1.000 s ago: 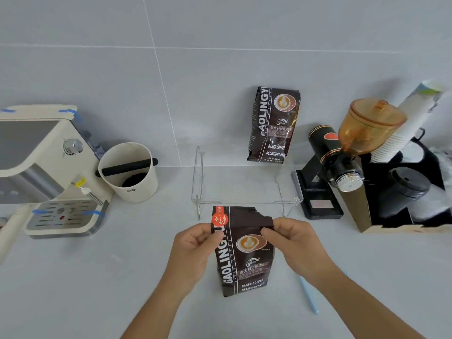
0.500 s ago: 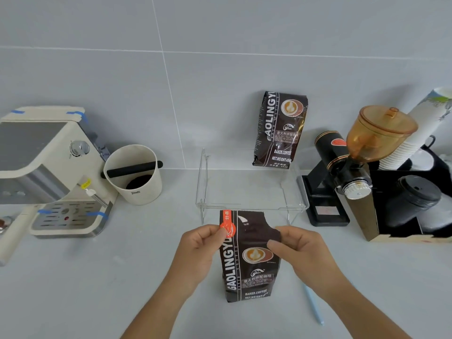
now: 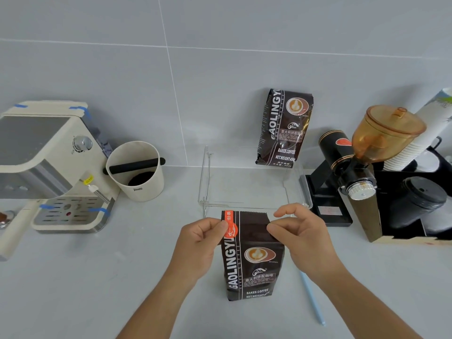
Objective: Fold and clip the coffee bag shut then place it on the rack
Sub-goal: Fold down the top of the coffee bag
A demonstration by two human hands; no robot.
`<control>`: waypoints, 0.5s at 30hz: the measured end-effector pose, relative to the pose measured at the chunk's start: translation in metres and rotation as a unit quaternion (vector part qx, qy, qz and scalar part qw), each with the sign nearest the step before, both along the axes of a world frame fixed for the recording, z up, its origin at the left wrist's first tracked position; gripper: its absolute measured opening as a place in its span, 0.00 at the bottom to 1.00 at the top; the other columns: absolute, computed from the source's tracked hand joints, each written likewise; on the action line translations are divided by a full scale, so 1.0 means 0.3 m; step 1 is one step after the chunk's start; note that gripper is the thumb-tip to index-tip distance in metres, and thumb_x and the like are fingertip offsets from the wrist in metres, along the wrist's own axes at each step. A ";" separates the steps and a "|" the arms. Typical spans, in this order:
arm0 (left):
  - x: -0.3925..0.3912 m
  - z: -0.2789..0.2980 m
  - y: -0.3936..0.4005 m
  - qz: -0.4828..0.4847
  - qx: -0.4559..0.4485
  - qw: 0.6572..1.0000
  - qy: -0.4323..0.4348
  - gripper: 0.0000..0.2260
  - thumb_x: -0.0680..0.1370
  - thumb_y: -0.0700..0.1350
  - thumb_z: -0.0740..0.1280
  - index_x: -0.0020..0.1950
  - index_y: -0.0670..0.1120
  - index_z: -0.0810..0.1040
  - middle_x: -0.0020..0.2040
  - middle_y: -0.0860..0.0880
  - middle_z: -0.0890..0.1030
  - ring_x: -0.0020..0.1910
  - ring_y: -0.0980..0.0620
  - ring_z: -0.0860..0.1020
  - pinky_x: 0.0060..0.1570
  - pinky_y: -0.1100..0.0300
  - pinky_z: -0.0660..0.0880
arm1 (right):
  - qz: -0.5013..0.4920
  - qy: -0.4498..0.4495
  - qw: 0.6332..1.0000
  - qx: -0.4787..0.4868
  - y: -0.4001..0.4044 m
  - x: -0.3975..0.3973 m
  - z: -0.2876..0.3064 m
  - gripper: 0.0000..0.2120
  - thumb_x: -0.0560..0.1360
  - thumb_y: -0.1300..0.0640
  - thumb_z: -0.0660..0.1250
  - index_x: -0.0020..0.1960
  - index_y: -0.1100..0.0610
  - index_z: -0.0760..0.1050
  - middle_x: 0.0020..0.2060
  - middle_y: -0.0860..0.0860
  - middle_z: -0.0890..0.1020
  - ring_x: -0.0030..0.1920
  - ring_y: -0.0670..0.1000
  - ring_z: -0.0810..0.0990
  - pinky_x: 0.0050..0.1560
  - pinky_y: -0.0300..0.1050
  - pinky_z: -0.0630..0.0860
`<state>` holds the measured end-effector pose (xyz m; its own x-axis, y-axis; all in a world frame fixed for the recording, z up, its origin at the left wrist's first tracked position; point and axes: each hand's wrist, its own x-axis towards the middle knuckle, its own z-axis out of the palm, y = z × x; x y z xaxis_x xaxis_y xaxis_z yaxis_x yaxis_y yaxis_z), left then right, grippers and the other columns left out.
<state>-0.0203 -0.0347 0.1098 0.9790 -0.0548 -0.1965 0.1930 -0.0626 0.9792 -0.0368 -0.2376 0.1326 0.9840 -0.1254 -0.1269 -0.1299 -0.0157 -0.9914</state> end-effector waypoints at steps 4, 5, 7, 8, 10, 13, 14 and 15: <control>-0.013 0.033 0.007 -0.029 0.036 0.999 -0.013 0.07 0.75 0.40 0.70 0.40 0.47 0.85 0.35 0.47 0.87 0.38 0.55 0.83 0.47 0.57 0.79 | 0.012 -0.030 0.998 -0.052 -0.012 -0.014 -0.006 0.16 0.72 0.73 0.69 0.43 0.52 0.82 0.34 0.50 0.88 0.37 0.49 0.85 0.40 0.36 0.80; -0.017 0.043 0.006 -0.022 0.040 0.999 -0.017 0.06 0.74 0.39 0.71 0.41 0.49 0.84 0.35 0.50 0.87 0.37 0.57 0.84 0.45 0.60 0.78 | 0.013 -0.031 0.997 -0.073 -0.014 -0.018 -0.008 0.17 0.73 0.72 0.69 0.43 0.50 0.83 0.37 0.49 0.88 0.40 0.49 0.86 0.42 0.37 0.81; -0.026 0.061 0.004 -0.010 0.050 0.998 -0.025 0.09 0.72 0.38 0.73 0.47 0.52 0.82 0.37 0.52 0.88 0.39 0.56 0.85 0.44 0.63 0.77 | 0.018 -0.034 0.992 -0.124 -0.019 -0.025 -0.014 0.18 0.73 0.68 0.70 0.45 0.44 0.83 0.41 0.45 0.88 0.44 0.48 0.86 0.45 0.36 0.81; -0.032 0.066 0.005 -0.013 0.067 0.997 -0.035 0.13 0.72 0.40 0.74 0.52 0.54 0.80 0.38 0.52 0.88 0.41 0.56 0.85 0.46 0.64 0.77 | 0.025 -0.036 0.988 -0.149 -0.018 -0.031 -0.014 0.18 0.74 0.66 0.70 0.45 0.42 0.82 0.42 0.42 0.88 0.45 0.46 0.86 0.45 0.34 0.80; -0.045 0.071 0.011 -0.031 0.124 0.989 -0.070 0.20 0.71 0.43 0.75 0.57 0.62 0.75 0.38 0.57 0.87 0.43 0.61 0.84 0.47 0.72 0.76 | 0.041 -0.045 0.977 -0.203 -0.010 -0.045 -0.009 0.17 0.73 0.63 0.72 0.46 0.38 0.81 0.44 0.37 0.86 0.47 0.41 0.84 0.45 0.31 0.79; -0.067 0.090 0.017 -0.052 0.185 0.972 -0.138 0.18 0.72 0.43 0.73 0.50 0.67 0.77 0.39 0.66 0.84 0.44 0.68 0.82 0.43 0.77 0.73 | 0.038 -0.072 0.961 -0.266 0.002 -0.057 -0.003 0.12 0.71 0.60 0.74 0.47 0.43 0.84 0.41 0.40 0.85 0.46 0.42 0.83 0.46 0.32 0.78; -0.074 0.092 0.020 -0.058 0.207 0.963 -0.160 0.15 0.73 0.42 0.73 0.47 0.65 0.80 0.39 0.67 0.84 0.43 0.68 0.81 0.40 0.77 0.72 | 0.032 -0.080 0.957 -0.277 0.005 -0.061 -0.002 0.10 0.70 0.60 0.75 0.47 0.46 0.85 0.39 0.41 0.86 0.45 0.42 0.83 0.46 0.33 0.78; -0.077 0.095 0.020 -0.063 0.228 0.954 -0.183 0.11 0.73 0.42 0.72 0.45 0.60 0.83 0.38 0.66 0.84 0.43 0.67 0.81 0.39 0.77 0.71 | 0.029 -0.087 0.954 -0.285 0.007 -0.064 -0.002 0.08 0.70 0.60 0.75 0.46 0.48 0.85 0.38 0.41 0.86 0.45 0.42 0.83 0.45 0.33 0.78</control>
<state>-0.0434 -0.0287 0.1382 0.9779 -0.1675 0.1253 -0.1938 -0.4992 0.8445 -0.0560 -0.2356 0.1319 0.9912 -0.0708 0.1121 0.0535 -0.5605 -0.8264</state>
